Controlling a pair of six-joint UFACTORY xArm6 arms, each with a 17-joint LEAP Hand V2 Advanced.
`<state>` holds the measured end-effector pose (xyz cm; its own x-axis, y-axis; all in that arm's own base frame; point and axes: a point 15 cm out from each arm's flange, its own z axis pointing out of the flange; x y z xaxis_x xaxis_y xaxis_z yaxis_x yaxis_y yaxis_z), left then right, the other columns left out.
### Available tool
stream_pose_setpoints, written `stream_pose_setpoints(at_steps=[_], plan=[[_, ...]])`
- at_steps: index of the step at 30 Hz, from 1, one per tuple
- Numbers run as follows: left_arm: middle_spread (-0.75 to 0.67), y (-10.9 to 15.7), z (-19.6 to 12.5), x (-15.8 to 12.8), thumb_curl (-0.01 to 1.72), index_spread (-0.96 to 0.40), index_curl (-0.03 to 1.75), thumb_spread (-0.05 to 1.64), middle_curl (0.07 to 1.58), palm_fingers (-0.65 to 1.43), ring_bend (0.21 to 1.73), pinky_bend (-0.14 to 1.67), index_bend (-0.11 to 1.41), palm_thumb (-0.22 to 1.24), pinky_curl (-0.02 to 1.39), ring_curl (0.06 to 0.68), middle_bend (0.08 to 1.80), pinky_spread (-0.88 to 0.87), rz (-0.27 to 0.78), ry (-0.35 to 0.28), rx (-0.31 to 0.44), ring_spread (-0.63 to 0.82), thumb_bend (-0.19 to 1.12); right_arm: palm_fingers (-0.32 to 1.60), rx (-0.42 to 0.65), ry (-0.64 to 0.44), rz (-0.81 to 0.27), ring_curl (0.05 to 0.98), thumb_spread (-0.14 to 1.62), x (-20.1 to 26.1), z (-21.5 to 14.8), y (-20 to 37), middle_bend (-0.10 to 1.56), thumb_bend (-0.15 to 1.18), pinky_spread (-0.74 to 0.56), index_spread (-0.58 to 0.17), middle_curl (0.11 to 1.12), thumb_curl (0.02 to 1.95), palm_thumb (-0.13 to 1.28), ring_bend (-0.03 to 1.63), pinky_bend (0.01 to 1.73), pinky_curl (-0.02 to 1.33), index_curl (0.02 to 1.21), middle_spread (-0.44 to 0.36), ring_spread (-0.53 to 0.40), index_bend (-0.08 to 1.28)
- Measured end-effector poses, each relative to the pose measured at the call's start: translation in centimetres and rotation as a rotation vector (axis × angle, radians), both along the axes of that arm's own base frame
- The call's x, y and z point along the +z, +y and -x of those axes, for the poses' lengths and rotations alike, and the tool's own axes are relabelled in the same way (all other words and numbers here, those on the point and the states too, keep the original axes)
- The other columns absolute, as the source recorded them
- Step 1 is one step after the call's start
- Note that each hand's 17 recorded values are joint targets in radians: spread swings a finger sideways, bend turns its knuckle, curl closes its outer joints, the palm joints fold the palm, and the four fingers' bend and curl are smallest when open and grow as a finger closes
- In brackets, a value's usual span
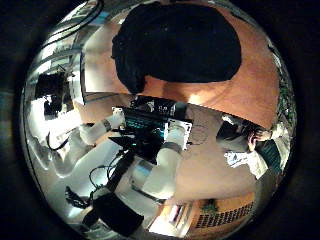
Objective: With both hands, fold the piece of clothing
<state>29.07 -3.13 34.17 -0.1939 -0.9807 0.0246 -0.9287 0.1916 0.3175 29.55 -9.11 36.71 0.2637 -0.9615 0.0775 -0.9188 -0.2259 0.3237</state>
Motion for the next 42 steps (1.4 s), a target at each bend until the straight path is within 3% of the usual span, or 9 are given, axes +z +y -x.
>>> stream_pose_setpoints(at_steps=[9,19,29,32,38,42], plan=[[0.35,-1.3,-0.1,-0.4,0.28,-0.04,0.19,0.96,0.34,-0.04,0.71,0.47,0.12,0.0,0.34,0.243,0.22,0.47,0.042,-0.005,-0.007,0.45,-0.03,0.07,-0.011,0.007,0.003,0.227,1.14,-0.1,0.0,-1.0,0.26,-0.02,0.35,-0.374,0.35,0.2,-0.01,0.59,0.64,0.25,0.25,0.01,0.146,0.15],[0.35,-5.3,-0.4,-2.5,0.29,-0.04,0.2,0.99,0.34,-0.03,0.7,0.47,0.13,0.04,0.33,0.234,0.2,0.47,0.044,-0.013,-0.134,0.46,-0.02,0.08,-0.028,0.045,-0.011,0.232,1.16,-1.6,-0.2,-0.5,0.26,-0.02,0.35,-0.372,0.36,0.2,-0.01,0.58,0.63,0.25,0.25,0.012,0.142,0.15],[0.37,-10.5,-0.1,-11.6,0.3,-0.02,0.21,0.99,0.34,-0.03,0.68,0.45,0.14,0.09,0.32,0.224,0.19,0.48,0.058,-0.087,-0.327,0.46,-0.03,0.1,-0.115,0.074,-0.001,0.236,1.17,-2.4,-0.5,0.8,0.26,-0.02,0.36,-0.364,0.36,0.19,-0.01,0.58,0.61,0.25,0.25,0.012,0.159,0.15],[0.38,-11.4,-0.6,-14.4,0.3,-0.01,0.22,0.98,0.33,-0.03,0.68,0.45,0.14,0.09,0.32,0.223,0.19,0.48,0.054,-0.106,-0.356,0.46,-0.03,0.11,-0.121,0.08,0.002,0.237,1.17,-2.7,-0.6,0.8,0.26,-0.02,0.36,-0.358,0.36,0.19,-0.01,0.58,0.61,0.25,0.26,0.012,0.155,0.15],[0.39,-13.1,-0.2,-19.1,0.3,0.02,0.22,0.93,0.32,-0.04,0.68,0.45,0.14,0.09,0.32,0.221,0.19,0.48,0.032,-0.081,-0.39,0.48,-0.03,0.12,-0.14,0.092,0.007,0.239,1.18,-3.0,-0.6,0.7,0.26,-0.02,0.37,-0.358,0.36,0.19,-0.01,0.58,0.6,0.25,0.26,0.012,0.153,0.15],[0.4,-12.7,0.0,-21.3,0.31,0.03,0.23,0.91,0.32,-0.03,0.68,0.45,0.14,0.1,0.32,0.221,0.19,0.48,-0.015,-0.074,-0.407,0.49,-0.03,0.12,-0.142,0.091,0.007,0.238,1.18,-3.0,-0.5,0.7,0.26,-0.02,0.37,-0.357,0.36,0.19,-0.01,0.58,0.6,0.25,0.26,0.012,0.153,0.15]])
